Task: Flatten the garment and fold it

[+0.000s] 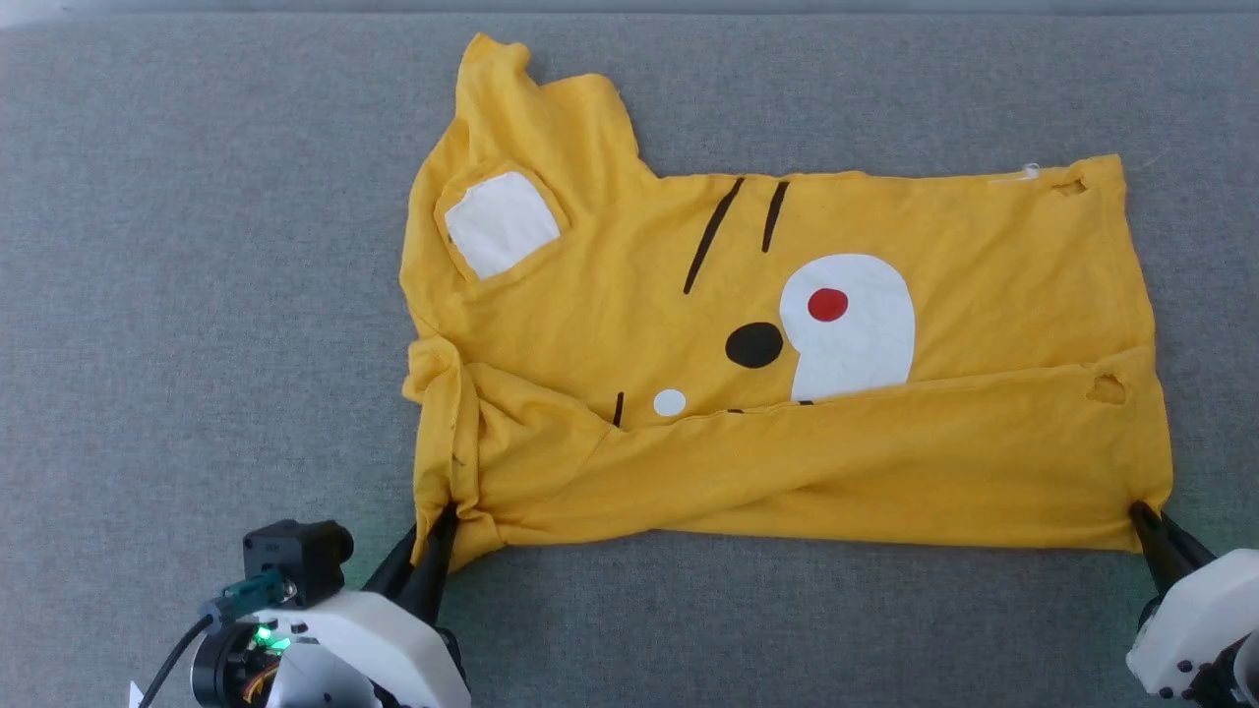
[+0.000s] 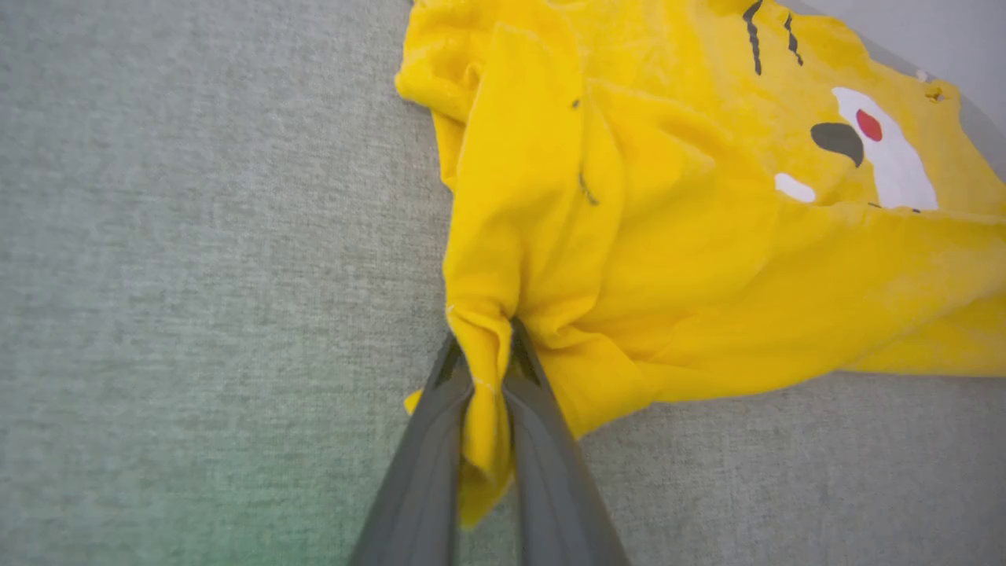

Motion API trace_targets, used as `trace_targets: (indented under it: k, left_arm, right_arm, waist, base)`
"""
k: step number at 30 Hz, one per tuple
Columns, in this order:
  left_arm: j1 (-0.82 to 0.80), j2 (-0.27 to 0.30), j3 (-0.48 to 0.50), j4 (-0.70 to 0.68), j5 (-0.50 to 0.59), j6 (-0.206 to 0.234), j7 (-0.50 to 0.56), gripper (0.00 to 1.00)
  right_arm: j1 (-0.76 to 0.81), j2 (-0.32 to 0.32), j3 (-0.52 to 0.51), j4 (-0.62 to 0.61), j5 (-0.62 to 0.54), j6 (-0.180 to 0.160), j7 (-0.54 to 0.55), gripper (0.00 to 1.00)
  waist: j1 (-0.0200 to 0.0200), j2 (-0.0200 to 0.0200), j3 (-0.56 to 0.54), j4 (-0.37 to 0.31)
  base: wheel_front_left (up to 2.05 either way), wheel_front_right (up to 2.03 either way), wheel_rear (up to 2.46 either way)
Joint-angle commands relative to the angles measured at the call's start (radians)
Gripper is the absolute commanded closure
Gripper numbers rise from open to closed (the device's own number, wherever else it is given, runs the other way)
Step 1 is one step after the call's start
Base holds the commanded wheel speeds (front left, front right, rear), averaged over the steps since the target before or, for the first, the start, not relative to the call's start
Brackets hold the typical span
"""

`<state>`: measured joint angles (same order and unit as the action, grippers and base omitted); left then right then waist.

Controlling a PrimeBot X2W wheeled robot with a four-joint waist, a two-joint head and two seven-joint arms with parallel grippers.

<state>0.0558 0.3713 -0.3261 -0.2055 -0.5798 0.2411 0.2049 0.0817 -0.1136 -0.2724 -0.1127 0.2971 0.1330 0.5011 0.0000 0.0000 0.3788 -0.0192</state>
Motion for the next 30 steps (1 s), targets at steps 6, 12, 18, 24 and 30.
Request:
trace_targets:
  k: [6, 12, 18, 24, 30]
  left_arm:
    - [0.001, 0.019, 0.038, -0.012, -0.028, 0.009, -0.002, 1.0]
    - [0.041, 0.059, 0.094, -0.083, -0.077, 0.012, 0.025, 1.0]
    - [0.138, 0.105, 0.118, -0.149, -0.13, 0.019, 0.096, 1.0]
    - [0.232, 0.13, 0.107, -0.2, -0.169, 0.018, 0.152, 1.0]
    - [0.307, 0.126, 0.11, -0.207, -0.193, 0.032, 0.157, 1.0]
  right_arm:
    - [-0.017, -0.011, -0.02, -0.049, 0.032, -0.002, 0.027, 1.0]
    - [0.002, -0.053, -0.021, -0.154, 0.095, -0.002, 0.113, 1.0]
    - [0.082, -0.071, -0.031, -0.26, 0.153, -0.002, 0.235, 1.0]
    - [0.182, -0.025, -0.063, -0.324, 0.185, -0.002, 0.343, 1.0]
    - [0.268, 0.019, -0.079, -0.332, 0.181, -0.002, 0.359, 1.0]
  waist:
    - [0.0, 0.0, -0.044, -0.011]
    - [0.0, 0.0, -0.112, -0.025]
    - [0.0, 0.0, -0.169, -0.036]
    - [0.0, 0.0, -0.191, -0.038]
    - [0.0, 0.0, -0.191, -0.038]
  base:
    - [0.0, 0.0, 0.0]
    - [0.0, 0.0, 0.0]
    - [0.0, 0.0, 0.0]
    - [0.0, 0.0, 0.0]
    - [0.0, 0.0, 0.0]
